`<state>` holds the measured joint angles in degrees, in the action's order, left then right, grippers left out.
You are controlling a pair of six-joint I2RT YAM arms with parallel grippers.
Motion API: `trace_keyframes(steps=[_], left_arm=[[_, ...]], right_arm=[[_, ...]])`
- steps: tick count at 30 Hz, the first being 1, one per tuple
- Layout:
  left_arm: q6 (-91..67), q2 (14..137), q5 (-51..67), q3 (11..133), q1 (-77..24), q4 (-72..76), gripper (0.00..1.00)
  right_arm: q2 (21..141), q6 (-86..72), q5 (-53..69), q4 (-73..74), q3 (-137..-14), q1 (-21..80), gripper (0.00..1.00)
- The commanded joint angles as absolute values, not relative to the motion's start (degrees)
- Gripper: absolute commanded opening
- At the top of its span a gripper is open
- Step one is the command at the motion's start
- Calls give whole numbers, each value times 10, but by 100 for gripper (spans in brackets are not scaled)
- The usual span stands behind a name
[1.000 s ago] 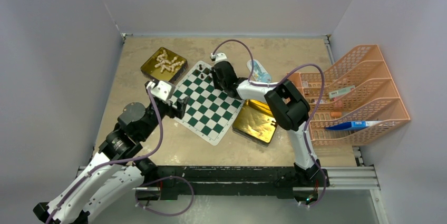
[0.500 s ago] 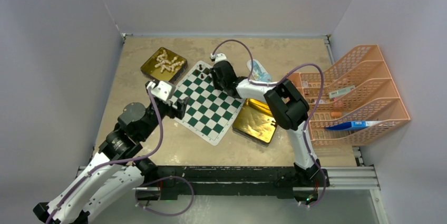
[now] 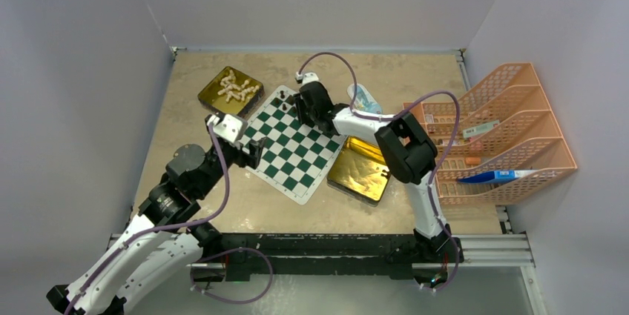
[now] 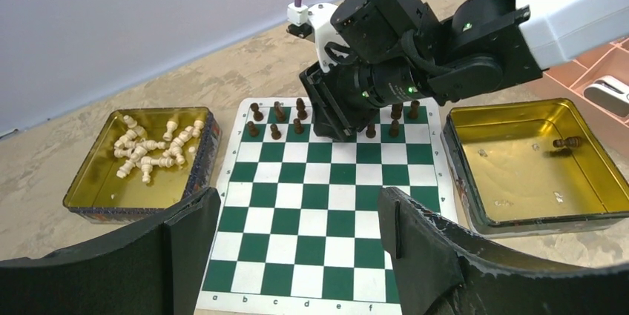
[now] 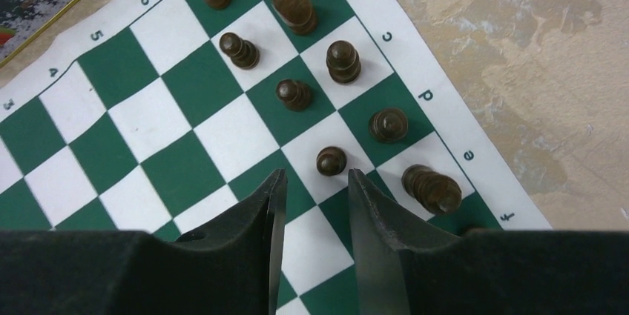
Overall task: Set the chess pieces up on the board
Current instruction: Place the chess piece on the chessboard, then pick up the chess piece from the storage box.
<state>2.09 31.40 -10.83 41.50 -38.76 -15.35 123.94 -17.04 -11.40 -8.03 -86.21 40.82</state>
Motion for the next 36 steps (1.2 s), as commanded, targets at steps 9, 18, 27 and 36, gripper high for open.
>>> trace_keyframes(steps=[9, 18, 27, 36], left_arm=[[-92, 365, -67, 456, -388, -183, 78], [-76, 300, -44, 436, -388, -189, 77], [-74, 256, -12, 414, -388, -180, 77], [-72, 240, 17, 407, -388, -182, 77]], right_arm=[[1057, -188, -103, 72, -880, 408, 37], [991, -143, -189, 286, -865, 408, 34], [960, -153, -296, 433, -777, 409, 29], [929, -33, -217, 380, -745, 409, 30]])
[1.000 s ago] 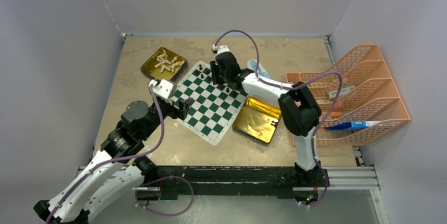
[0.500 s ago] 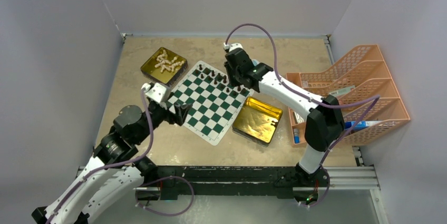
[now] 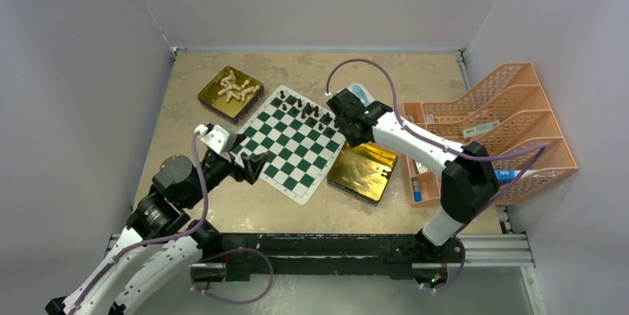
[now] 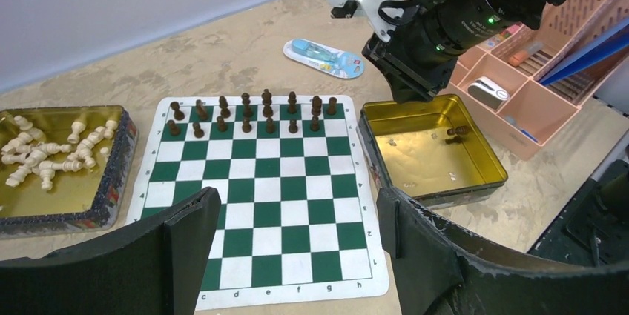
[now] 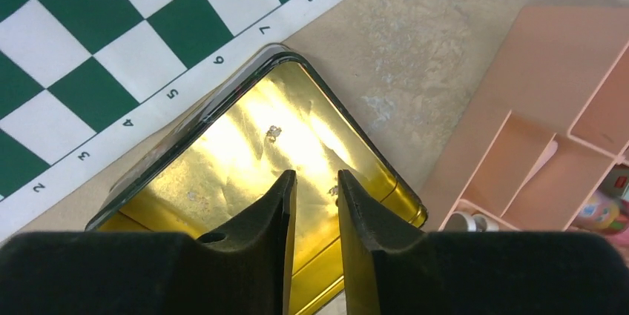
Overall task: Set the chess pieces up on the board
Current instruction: Pick up the chess piece from the storage box.
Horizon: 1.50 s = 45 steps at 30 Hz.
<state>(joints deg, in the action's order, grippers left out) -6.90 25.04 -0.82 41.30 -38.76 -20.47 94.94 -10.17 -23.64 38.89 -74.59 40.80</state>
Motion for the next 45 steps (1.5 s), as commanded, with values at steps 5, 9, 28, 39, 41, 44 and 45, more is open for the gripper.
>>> trace_keyframes(steps=[5, 9, 28, 39, 41, 44, 45], left_arm=[[-77, 237, 32, 401, -388, -173, 77], [-76, 245, 49, 401, -388, -170, 77], [-70, 254, 53, 401, -388, -175, 77], [-70, 262, 66, 402, -388, -175, 77], [-69, 261, 66, 402, -388, -179, 77], [-69, 258, 66, 400, -388, -183, 77], [-69, 257, 65, 399, -388, -183, 77]], right_arm=[[968, -12, -254, 449, -725, 408, 31], [952, 32, -220, 433, -693, 409, 31], [973, 55, -199, 426, -596, 409, 29], [948, 65, -251, 427, -612, 409, 31], [947, 71, -247, 426, -607, 409, 31], [950, 73, -250, 421, -597, 407, 33], [951, 73, -250, 418, -594, 407, 34]])
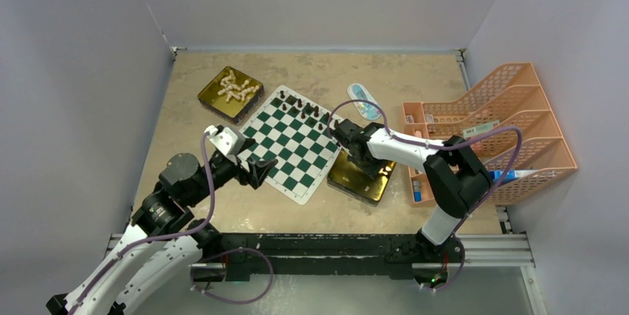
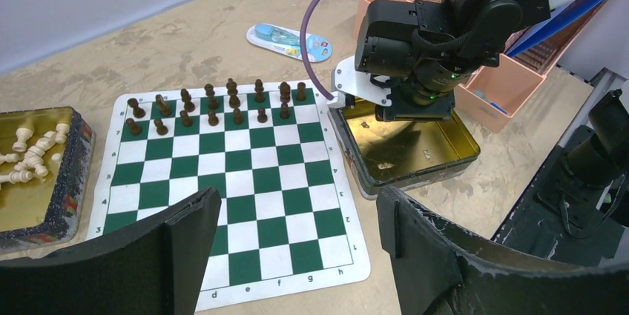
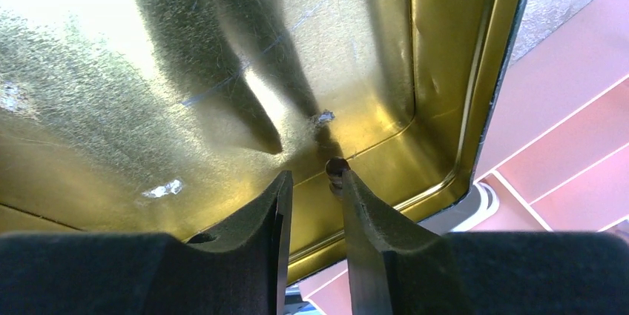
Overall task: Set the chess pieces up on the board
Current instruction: Pick up the chess piece from the storage box.
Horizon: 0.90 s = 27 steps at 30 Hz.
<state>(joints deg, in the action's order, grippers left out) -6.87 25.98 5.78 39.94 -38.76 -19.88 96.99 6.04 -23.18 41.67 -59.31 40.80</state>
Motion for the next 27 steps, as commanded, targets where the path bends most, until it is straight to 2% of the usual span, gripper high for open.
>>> trace_keyframes(steps=[1, 21, 27], left_arm=[[-69, 257, 66, 399, -388, -183, 77], [-55, 260, 64, 401, -389, -189, 77], [-54, 258, 63, 400, -388, -189, 77]], right_arm=[[952, 73, -254, 417, -595, 407, 34], [983, 66, -293, 415, -583, 396, 31], [995, 64, -277, 410, -588, 396, 27]])
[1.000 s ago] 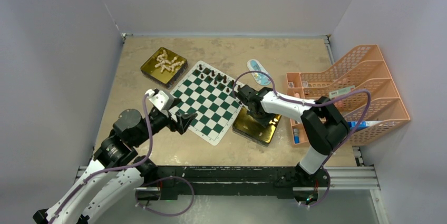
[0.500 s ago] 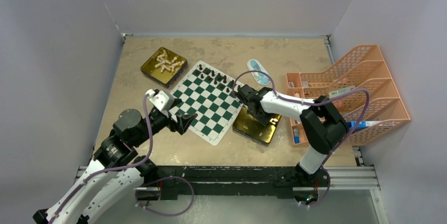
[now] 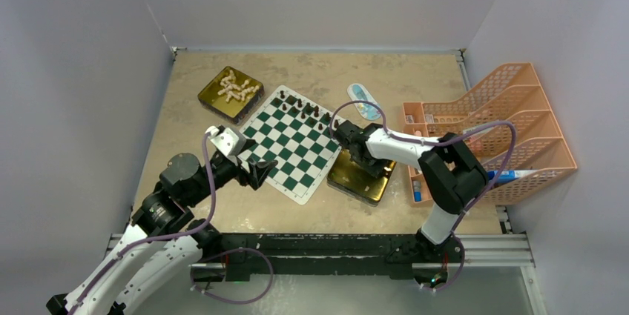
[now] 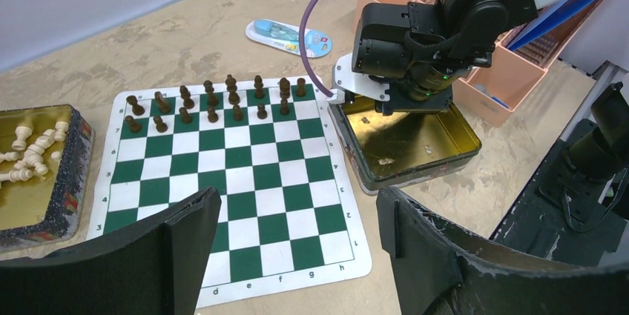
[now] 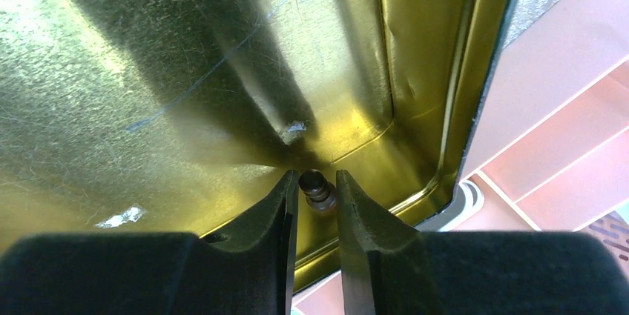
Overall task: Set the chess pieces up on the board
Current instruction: Pick up the chess piece from the storage box.
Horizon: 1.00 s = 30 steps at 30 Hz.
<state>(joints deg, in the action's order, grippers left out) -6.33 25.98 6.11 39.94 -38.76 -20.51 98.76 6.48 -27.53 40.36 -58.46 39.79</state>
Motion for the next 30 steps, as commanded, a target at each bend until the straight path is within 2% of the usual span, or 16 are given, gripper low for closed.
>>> trace_keyframes(steps=[1, 9, 17, 30], left_arm=[[-54, 258, 63, 400, -388, -189, 77], [-56, 258, 63, 400, -389, -189, 77], [-59, 259, 64, 402, -388, -190, 77], [-65, 247, 64, 398, -388, -191, 76]], right_arm=[[996, 64, -275, 410, -589, 397, 26], [966, 59, -266, 410, -586, 396, 15], [920, 56, -218, 407, -605, 396, 14], [919, 9, -244, 431, -567, 392, 12]])
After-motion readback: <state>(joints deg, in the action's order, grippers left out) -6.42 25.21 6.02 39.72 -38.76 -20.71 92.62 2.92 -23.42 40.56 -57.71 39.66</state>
